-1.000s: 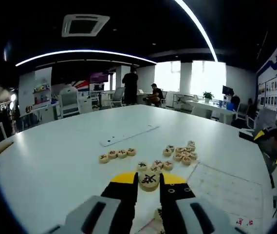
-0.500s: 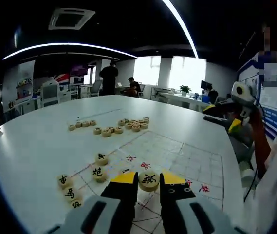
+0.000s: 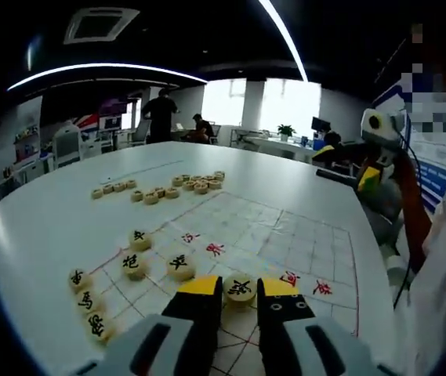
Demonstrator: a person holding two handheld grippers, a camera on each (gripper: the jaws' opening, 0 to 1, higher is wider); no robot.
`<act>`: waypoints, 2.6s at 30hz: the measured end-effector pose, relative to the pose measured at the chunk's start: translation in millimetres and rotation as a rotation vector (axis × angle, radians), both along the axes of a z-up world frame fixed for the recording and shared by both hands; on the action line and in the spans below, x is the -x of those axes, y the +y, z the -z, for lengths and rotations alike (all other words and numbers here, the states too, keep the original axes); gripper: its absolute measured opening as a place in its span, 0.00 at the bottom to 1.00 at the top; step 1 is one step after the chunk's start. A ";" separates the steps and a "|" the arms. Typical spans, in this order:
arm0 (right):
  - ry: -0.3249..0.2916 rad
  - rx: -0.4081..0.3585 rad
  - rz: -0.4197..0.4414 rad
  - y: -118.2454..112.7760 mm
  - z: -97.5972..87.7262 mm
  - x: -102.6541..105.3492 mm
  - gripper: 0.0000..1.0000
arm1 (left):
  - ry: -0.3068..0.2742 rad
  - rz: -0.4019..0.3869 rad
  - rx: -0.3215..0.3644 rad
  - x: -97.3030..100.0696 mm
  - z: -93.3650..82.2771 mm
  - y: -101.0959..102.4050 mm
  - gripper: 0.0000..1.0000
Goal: Pick up the chess pieces one by one and place each piece onto its starting position on the chessboard, setting the pieces on their correct points until all the chess pieces are arranged in the starting layout
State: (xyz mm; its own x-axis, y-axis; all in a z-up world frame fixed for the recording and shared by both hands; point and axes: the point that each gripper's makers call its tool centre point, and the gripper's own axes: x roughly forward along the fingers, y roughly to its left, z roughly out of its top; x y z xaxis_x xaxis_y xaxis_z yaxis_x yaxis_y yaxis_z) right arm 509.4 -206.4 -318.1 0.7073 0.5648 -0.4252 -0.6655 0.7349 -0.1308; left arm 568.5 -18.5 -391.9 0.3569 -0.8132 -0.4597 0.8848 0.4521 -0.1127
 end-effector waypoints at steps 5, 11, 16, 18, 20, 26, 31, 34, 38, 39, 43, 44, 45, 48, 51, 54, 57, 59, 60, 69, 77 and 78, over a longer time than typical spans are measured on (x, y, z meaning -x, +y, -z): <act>-0.002 0.000 0.000 0.3 0.0 0.4 0.65 | -0.029 0.024 -0.037 4.3 3.9 1.9 0.27; -0.004 0.001 -0.003 2.9 -0.2 0.8 0.65 | -0.084 0.012 -0.005 3.6 -16.1 5.9 0.35; -0.009 0.004 -0.009 6.5 -1.9 2.1 0.65 | -0.147 -0.042 0.030 -4.2 -43.0 12.8 0.32; -0.010 0.004 -0.014 8.1 -2.2 2.4 0.65 | -0.169 -0.066 0.075 -7.4 -57.5 14.4 0.32; -0.009 0.006 -0.019 9.5 -1.9 2.6 0.65 | -0.149 -0.078 0.127 -6.6 -67.2 15.8 0.33; -0.006 0.008 -0.025 10.5 -0.2 2.3 0.65 | -0.176 -0.119 0.206 -9.3 -82.7 34.1 0.33; 0.011 0.008 -0.016 10.2 6.0 -1.7 0.65 | -0.174 -0.161 0.265 -8.5 -78.5 48.5 0.33; 0.013 0.001 -0.024 14.5 4.9 -1.7 0.64 | -0.167 -0.175 0.285 -7.8 -80.9 54.6 0.33; 0.013 0.002 -0.040 22.7 7.5 -1.4 0.64 | -0.191 -0.170 0.264 -11.4 -89.4 52.9 0.33; 0.019 0.008 -0.045 24.7 10.0 -1.0 0.64 | -0.197 -0.134 0.237 -7.2 -89.4 49.6 0.34; 0.017 0.013 -0.050 27.0 10.5 0.9 0.64 | -0.218 -0.142 0.317 -5.8 -101.0 51.5 0.35; 0.020 0.018 -0.050 27.2 11.1 1.0 0.64 | -0.187 -0.145 0.309 -4.8 -97.4 52.1 0.35; 0.013 0.016 -0.048 26.6 9.9 1.2 0.64 | -0.192 -0.134 0.283 -3.1 -94.8 53.6 0.36; 0.016 0.012 -0.044 25.6 10.7 1.5 0.64 | -0.222 -0.157 0.272 -4.7 -97.1 59.9 0.36; 0.015 0.014 -0.028 22.9 10.6 2.0 0.64 | -0.205 -0.173 0.282 -8.4 -98.0 64.1 0.36; -0.006 0.006 -0.025 25.2 1.4 4.0 0.64 | -0.187 -0.180 0.269 -9.5 -94.4 66.5 0.36; -0.022 0.003 -0.049 33.8 -3.5 5.1 0.64 | -0.185 -0.176 0.259 -8.9 -93.3 68.2 0.36; -0.018 0.008 -0.065 37.9 -1.1 5.4 0.64 | -0.180 -0.177 0.257 -9.3 -92.3 68.7 0.36; -0.016 0.009 -0.064 36.7 -1.0 5.0 0.64 | -0.178 -0.175 0.253 -9.1 -90.9 68.3 0.36; -0.017 0.010 -0.054 31.4 -3.4 3.9 0.64 | -0.166 -0.164 0.237 -9.2 -84.7 66.1 0.36; -0.018 0.012 -0.052 29.5 -3.8 3.8 0.64 | -0.166 -0.159 0.231 -8.0 -82.7 63.5 0.36; -0.019 0.012 -0.051 29.0 -4.0 3.9 0.64 | -0.166 -0.158 0.230 -7.9 -82.5 63.2 0.36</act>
State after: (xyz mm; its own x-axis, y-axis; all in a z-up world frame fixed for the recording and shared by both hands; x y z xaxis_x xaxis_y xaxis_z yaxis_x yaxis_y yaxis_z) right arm 505.5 -177.4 -314.1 0.6854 0.5956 -0.4190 -0.6996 0.6981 -0.1521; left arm 576.4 44.8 -309.5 0.5415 -0.8177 -0.1953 0.8207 0.5645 -0.0883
